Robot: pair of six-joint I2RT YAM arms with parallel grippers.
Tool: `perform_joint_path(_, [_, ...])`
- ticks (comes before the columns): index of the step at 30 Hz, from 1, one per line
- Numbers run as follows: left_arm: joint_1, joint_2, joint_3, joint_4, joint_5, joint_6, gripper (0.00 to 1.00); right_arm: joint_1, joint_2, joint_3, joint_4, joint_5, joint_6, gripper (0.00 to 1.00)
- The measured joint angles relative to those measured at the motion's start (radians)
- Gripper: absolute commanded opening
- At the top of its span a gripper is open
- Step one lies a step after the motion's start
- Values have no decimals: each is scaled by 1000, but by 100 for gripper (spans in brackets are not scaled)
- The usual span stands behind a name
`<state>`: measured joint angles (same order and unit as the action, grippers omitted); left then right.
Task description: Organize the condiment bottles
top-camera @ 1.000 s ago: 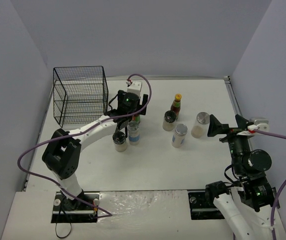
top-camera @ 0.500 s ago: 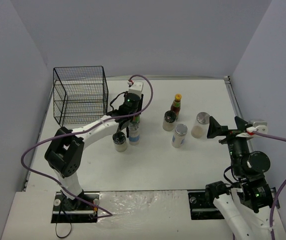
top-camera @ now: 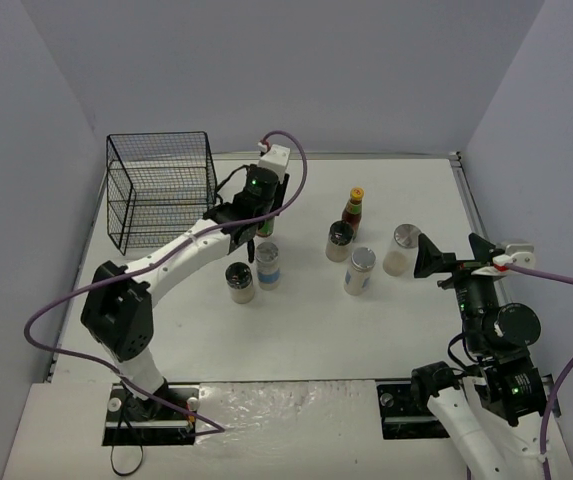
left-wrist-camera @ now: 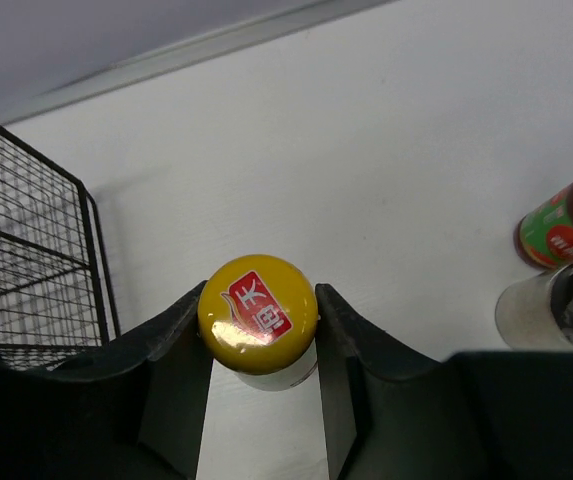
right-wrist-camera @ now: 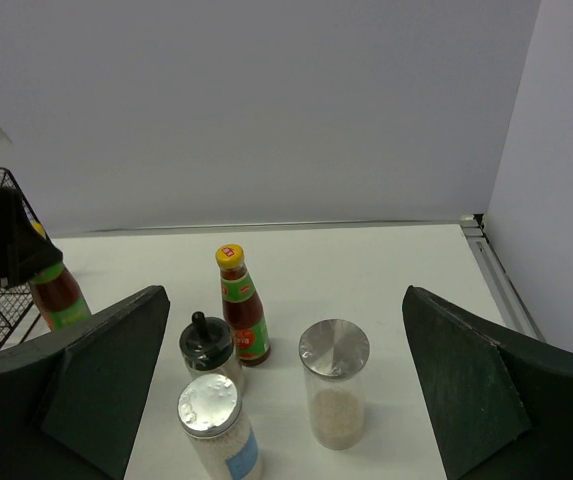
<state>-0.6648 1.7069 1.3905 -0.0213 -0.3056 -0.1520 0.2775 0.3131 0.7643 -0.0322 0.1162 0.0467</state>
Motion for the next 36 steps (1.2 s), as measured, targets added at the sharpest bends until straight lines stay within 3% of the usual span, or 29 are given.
perform_joint_path(5, [33, -67, 198, -114, 11, 20, 0, 0, 7, 0, 0, 0, 0, 100])
perform_joint_path(14, [239, -145, 557, -229, 13, 53, 0, 1, 41, 0, 0, -1, 0, 100])
perform_joint_path(24, [502, -39, 662, -300, 32, 70, 0, 5, 83, 3, 0, -28, 1, 100])
perform_joint_path(36, [659, 122, 710, -329, 124, 68, 0, 6, 99, 3, 0, -49, 1, 100])
